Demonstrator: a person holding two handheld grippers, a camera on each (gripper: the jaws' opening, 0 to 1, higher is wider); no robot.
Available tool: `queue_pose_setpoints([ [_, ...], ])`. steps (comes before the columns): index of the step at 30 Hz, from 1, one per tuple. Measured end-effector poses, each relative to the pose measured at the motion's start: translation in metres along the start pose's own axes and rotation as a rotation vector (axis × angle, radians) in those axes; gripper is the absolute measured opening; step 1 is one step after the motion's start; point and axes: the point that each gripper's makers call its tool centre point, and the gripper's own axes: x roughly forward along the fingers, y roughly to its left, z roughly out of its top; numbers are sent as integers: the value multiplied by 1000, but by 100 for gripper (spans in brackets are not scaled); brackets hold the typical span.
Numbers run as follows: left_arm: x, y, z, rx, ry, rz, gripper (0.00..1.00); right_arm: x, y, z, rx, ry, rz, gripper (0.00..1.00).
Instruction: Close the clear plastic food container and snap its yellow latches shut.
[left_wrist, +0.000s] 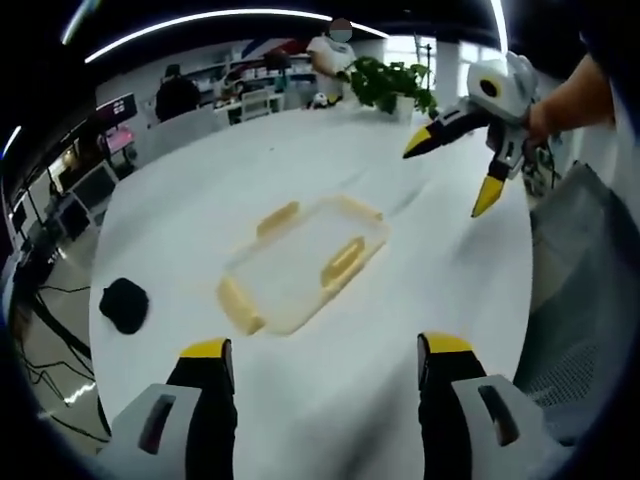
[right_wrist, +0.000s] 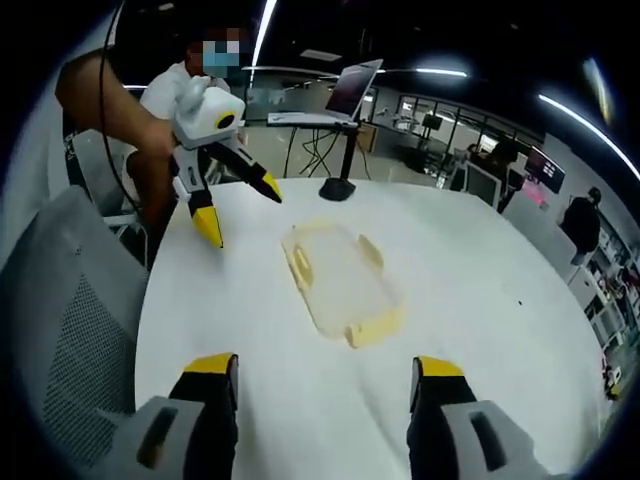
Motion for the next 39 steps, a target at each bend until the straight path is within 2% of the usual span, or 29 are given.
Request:
queue_pose_setpoints([
  [6,5,4,-3,16,14,-22,71,6,-5,2,-2,3,7,68],
  [9,8,4,-8,31,42,-42,66,9,-6,2,-3,5,19,67],
  [12,10,5,-9,40,52,-56,70,12,-7,3,8,3,29,67],
  [14,12,8,-9,58,57,-60,72,14,-8,2,-16,14,32,67],
  [28,24,20,-3,127,82,-101,71,26,-15,-1,-55,43,64,66],
  [39,31,24,-7,198,118,-146,70,38,-16,-1,-100,62,92,66],
])
